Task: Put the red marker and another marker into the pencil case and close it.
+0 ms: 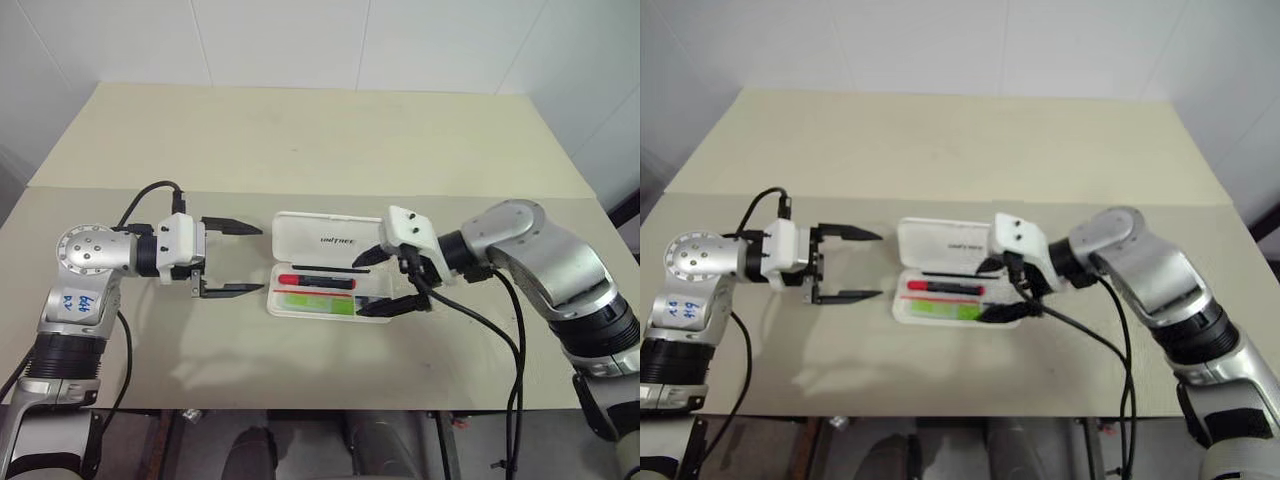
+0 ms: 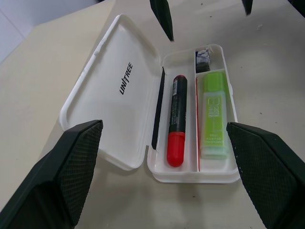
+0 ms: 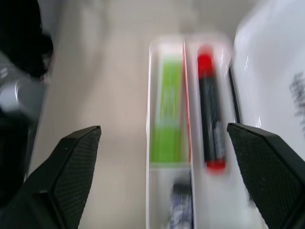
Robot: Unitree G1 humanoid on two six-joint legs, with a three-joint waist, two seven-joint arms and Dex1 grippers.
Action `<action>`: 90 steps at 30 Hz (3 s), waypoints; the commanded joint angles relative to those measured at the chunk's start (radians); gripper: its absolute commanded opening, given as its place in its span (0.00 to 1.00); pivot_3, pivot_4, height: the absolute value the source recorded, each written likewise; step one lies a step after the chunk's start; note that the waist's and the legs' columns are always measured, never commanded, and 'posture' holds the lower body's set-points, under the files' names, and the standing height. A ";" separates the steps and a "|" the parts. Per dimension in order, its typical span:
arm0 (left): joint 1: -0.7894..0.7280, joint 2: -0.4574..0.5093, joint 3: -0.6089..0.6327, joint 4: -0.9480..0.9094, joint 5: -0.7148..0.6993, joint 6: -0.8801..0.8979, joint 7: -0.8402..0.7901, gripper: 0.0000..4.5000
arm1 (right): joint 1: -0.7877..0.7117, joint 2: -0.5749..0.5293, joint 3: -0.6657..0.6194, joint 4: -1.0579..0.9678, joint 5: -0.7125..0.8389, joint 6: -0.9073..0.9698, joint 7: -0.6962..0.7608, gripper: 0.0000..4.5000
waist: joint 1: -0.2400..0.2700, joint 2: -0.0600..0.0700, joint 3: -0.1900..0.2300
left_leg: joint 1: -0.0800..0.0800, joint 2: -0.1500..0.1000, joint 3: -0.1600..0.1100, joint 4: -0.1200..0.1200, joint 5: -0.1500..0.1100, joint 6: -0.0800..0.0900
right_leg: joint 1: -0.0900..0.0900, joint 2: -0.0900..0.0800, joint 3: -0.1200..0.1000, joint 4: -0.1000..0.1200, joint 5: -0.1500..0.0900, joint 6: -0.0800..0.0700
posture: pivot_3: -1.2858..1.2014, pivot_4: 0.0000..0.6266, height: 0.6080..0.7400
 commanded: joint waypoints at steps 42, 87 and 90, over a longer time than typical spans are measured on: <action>-0.314 -0.229 -0.059 0.440 0.091 0.040 0.048 0.01 | 0.301 -0.028 -0.398 -0.025 0.152 -0.316 -0.180 1.00 | 0.025 0.000 0.000 | 0.001 -0.001 0.000 0.001 0.000 0.000 | 0.001 0.001 0.001 0.001 0.000 0.001 | 0.52 0.24 1.00; -0.282 -0.278 -0.112 0.291 0.063 0.107 -0.148 0.01 | 0.352 -0.014 -0.401 -0.070 0.179 -0.294 -0.245 1.00 | 0.025 0.000 0.000 | 0.000 -0.001 0.000 0.001 0.000 0.000 | 0.001 0.001 0.003 -0.001 0.001 0.002 | 0.52 0.24 1.00; -0.228 -0.261 -0.166 0.208 0.087 0.158 -0.165 0.01 | 0.354 -0.009 -0.398 -0.070 0.179 -0.297 -0.251 1.00 | 0.025 0.000 0.000 | 0.000 -0.001 0.000 0.001 0.000 0.000 | 0.001 0.001 0.003 0.000 0.001 0.002 | 0.52 0.24 1.00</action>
